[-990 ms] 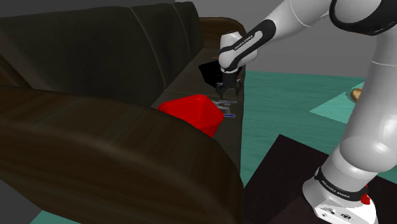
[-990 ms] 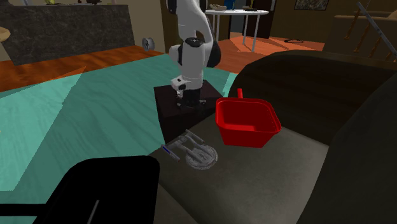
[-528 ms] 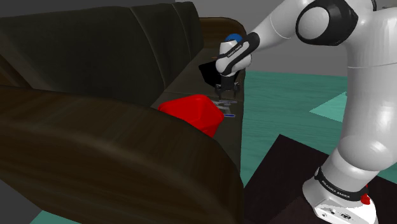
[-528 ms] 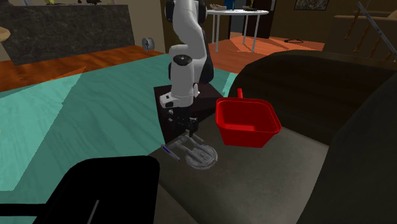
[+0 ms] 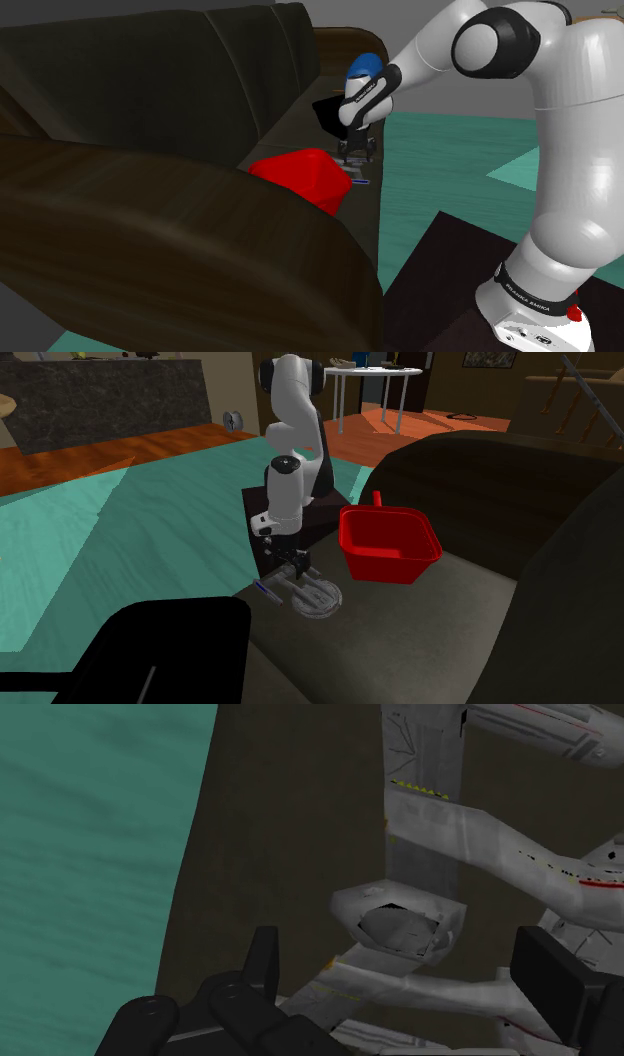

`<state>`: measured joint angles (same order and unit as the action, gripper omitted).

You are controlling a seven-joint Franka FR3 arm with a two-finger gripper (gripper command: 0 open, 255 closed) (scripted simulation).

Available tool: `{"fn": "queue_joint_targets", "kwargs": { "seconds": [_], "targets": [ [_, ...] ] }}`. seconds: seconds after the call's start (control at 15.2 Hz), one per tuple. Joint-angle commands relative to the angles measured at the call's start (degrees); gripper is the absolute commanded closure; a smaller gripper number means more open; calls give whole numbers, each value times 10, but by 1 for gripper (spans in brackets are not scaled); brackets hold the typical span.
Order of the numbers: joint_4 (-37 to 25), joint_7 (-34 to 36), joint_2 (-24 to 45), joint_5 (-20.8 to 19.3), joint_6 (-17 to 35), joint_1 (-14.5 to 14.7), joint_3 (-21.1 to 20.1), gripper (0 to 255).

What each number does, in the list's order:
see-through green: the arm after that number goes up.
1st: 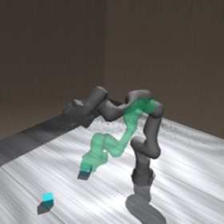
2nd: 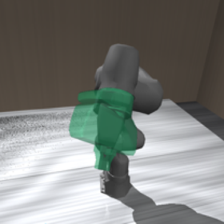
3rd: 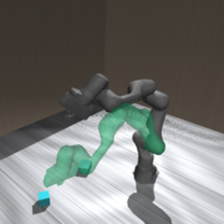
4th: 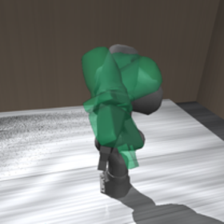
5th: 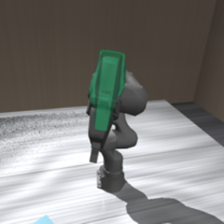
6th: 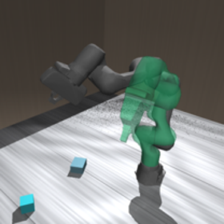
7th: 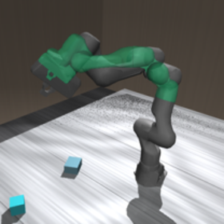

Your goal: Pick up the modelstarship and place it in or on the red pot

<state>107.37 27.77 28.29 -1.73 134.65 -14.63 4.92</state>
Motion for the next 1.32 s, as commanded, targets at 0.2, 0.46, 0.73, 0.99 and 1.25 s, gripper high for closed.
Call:
{"fn": "queue_joint_targets", "kwargs": {
  "seconds": [0.2, 0.46, 0.73, 0.99, 1.25],
  "targets": [
    [0, 0, 2, 0, 3, 0, 0, 0],
    [0, 0, 2, 0, 2, 0, 0, 255],
    [0, 0, 2, 0, 2, 0, 0, 255],
    [0, -1, 2, 0, 2, -1, 0, 255],
    [-2, -1, -13, -1, -15, 0, 1, 255]
  ]
}}
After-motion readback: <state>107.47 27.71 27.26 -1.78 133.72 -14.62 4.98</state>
